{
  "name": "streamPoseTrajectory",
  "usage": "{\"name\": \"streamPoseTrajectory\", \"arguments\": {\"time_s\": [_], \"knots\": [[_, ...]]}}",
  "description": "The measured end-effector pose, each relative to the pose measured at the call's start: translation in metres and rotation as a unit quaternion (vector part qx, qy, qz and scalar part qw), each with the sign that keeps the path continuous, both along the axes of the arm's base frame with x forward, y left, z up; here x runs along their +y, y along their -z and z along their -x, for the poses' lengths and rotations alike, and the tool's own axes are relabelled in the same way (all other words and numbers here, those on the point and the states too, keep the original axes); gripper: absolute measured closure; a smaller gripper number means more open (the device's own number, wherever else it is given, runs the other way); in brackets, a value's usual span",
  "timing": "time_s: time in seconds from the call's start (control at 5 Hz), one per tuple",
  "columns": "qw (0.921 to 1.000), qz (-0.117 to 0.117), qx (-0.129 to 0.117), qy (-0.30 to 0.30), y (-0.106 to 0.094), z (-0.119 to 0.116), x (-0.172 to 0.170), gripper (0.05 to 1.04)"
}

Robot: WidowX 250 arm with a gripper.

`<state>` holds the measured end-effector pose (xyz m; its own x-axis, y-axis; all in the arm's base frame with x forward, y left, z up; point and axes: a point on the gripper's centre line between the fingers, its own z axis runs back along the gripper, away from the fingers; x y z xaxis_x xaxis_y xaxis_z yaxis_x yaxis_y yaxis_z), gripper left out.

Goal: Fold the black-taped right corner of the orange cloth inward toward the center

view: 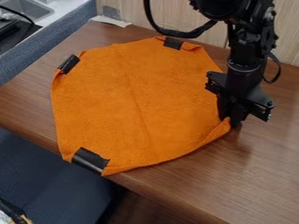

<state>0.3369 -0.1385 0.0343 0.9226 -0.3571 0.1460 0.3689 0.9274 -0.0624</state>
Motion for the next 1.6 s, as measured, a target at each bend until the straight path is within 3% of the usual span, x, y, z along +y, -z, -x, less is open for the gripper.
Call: {"name": "streamPoseTrajectory", "arguments": {"time_s": [0.2,0.4,1.0,1.4,1.6], "knots": [[0.9998,0.017,0.011,-0.001,-0.004,0.007,-0.004,0.972],[0.9995,0.026,0.014,0.006,-0.019,0.008,-0.003,0.997],[0.9949,0.058,-0.029,-0.077,-0.062,-0.01,0.058,0.998],[0.9854,0.069,-0.024,-0.154,-0.051,-0.008,0.113,0.998],[0.9841,0.061,-0.018,-0.166,-0.039,-0.007,0.129,0.998]]}}
